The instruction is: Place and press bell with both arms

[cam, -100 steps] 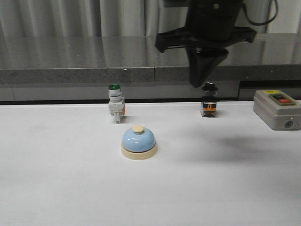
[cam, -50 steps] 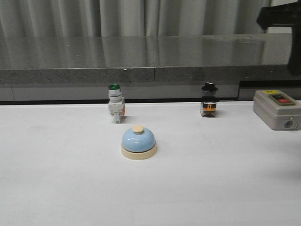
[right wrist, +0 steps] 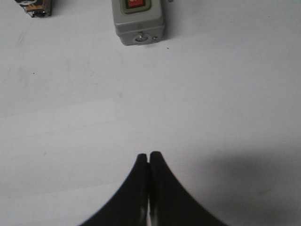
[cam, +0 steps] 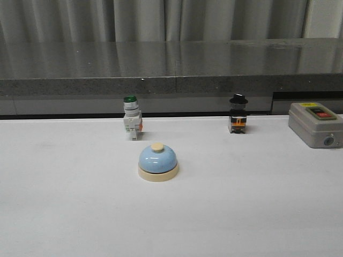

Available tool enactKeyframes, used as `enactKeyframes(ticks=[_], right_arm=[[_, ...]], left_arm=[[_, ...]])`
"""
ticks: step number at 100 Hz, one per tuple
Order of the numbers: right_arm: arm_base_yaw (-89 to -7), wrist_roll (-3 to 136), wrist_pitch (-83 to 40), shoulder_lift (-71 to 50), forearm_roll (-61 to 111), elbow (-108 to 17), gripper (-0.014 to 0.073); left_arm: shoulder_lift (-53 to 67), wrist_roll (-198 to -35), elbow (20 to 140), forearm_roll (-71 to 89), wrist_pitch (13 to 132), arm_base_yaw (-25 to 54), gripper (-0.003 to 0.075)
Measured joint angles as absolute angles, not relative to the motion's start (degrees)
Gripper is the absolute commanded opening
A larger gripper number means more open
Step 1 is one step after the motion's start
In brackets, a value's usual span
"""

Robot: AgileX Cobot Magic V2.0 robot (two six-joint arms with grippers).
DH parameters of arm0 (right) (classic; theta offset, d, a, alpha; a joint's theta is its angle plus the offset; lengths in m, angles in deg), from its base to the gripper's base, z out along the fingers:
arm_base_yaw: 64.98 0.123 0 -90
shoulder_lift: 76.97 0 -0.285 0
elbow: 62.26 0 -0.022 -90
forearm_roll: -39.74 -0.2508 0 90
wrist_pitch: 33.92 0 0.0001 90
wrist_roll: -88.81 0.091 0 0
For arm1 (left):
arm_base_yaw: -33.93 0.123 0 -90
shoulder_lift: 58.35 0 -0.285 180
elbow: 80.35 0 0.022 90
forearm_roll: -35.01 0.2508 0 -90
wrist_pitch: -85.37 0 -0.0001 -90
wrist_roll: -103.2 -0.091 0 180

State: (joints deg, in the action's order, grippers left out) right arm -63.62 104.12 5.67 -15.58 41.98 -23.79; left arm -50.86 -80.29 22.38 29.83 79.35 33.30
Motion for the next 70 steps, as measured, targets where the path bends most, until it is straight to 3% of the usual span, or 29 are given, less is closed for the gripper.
enactKeyframes(ticks=[70], right_arm=[[-65.67, 104.16, -3.14, -51.75, 42.69, -6.91, -0.0068]], left_arm=[[-50.86, -80.29, 22.38, 29.83, 79.35, 33.3, -0.0019]])
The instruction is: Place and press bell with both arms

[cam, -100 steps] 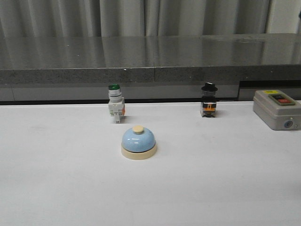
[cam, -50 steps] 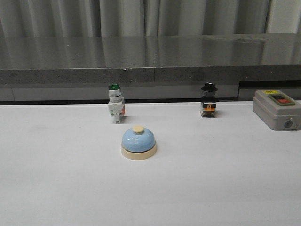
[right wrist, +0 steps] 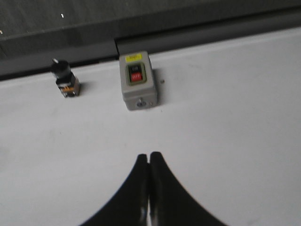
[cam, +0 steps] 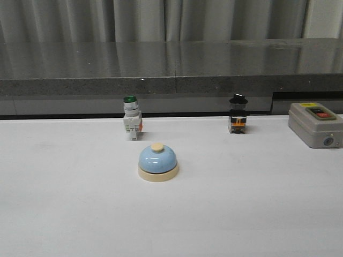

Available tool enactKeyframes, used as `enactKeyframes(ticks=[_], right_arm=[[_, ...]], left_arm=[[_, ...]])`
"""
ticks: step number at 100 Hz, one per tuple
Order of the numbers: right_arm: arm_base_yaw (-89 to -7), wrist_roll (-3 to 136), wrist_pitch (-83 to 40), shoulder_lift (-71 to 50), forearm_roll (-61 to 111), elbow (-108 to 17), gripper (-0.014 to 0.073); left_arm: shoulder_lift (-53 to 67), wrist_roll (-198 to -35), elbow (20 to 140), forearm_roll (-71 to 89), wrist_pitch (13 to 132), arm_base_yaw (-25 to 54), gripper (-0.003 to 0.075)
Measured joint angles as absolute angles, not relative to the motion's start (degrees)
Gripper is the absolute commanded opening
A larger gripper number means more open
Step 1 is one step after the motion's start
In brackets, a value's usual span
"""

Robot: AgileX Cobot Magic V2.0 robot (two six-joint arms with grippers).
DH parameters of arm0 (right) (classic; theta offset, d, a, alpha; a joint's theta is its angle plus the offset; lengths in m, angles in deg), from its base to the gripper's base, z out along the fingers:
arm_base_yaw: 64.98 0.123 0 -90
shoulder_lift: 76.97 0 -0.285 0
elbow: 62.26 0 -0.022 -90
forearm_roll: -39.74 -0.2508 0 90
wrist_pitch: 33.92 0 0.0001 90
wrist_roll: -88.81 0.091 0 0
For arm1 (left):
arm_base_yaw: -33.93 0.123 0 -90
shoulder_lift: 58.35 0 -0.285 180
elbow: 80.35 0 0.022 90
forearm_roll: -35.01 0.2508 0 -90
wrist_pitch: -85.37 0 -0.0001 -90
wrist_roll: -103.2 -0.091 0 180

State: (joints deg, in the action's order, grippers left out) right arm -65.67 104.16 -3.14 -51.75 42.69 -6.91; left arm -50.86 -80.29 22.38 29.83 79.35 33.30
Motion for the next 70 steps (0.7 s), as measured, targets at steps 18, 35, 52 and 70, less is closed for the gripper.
enactKeyframes(ticks=[18, 35, 52, 70], right_arm=[[-65.67, 101.89, -8.02, -58.61, 42.69, -2.77, -0.0068], [-65.67, 93.65, -9.66, -62.52, 42.69, -0.46, -0.0068], [-65.67, 91.91, -13.55, -67.15, 43.15, 2.05, -0.0068], [-65.67, 91.91, -20.01, -69.84, 46.31, 6.39, -0.0068]], left_arm=[[-50.86, -80.29, 22.38, 29.83, 79.35, 33.3, -0.0019], [-50.86, -80.29, 22.38, 29.83, 79.35, 33.3, -0.0019], [-50.86, -80.29, 22.38, 29.83, 79.32, 33.3, -0.0019], [-50.86, -80.29, 22.38, 29.83, 79.32, 33.3, -0.0019]])
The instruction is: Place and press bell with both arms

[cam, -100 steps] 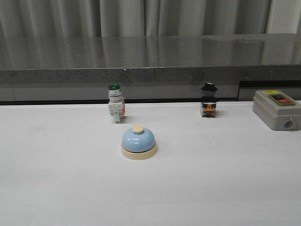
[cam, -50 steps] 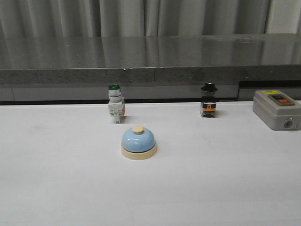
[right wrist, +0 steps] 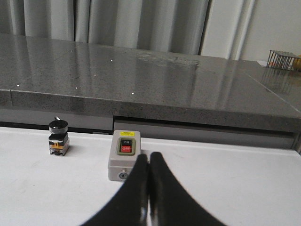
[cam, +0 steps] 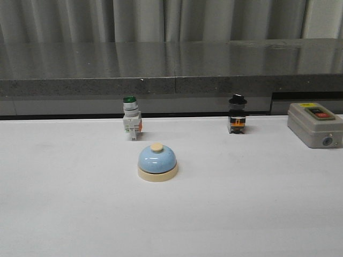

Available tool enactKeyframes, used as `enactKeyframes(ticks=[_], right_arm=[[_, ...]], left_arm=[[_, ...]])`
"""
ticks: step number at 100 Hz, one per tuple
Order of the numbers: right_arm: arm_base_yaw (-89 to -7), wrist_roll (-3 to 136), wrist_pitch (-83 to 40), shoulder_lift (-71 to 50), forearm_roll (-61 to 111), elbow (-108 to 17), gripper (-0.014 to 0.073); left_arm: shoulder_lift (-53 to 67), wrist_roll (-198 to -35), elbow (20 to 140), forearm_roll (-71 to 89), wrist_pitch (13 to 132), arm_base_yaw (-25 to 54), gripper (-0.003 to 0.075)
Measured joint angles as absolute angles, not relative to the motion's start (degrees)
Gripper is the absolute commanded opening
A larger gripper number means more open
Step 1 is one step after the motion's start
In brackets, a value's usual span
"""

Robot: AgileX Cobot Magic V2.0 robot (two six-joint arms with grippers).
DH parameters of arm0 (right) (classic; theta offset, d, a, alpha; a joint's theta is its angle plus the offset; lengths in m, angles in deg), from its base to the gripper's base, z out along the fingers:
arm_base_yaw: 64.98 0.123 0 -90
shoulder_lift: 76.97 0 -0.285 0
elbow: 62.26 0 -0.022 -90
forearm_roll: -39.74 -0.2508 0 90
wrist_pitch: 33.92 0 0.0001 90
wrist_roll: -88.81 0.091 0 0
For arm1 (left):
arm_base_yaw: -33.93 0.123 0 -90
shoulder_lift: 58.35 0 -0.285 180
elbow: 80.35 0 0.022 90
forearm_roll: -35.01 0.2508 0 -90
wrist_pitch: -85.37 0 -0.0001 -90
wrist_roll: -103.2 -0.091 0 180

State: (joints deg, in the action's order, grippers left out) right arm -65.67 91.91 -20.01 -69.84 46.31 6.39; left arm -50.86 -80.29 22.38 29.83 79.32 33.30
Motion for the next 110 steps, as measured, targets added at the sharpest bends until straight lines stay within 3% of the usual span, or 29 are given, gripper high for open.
enactKeyframes(ticks=[31, 110], right_arm=[[-65.67, 94.33, -29.84, -69.84, 46.83, 15.53, -0.0068], [-65.67, 94.46, -28.04, -69.84, 45.63, 16.52, -0.0068]], left_arm=[[-50.86, -80.29, 22.38, 29.83, 79.22, 33.3, -0.0019], [-50.86, -80.29, 22.38, 29.83, 79.22, 33.3, -0.0019]])
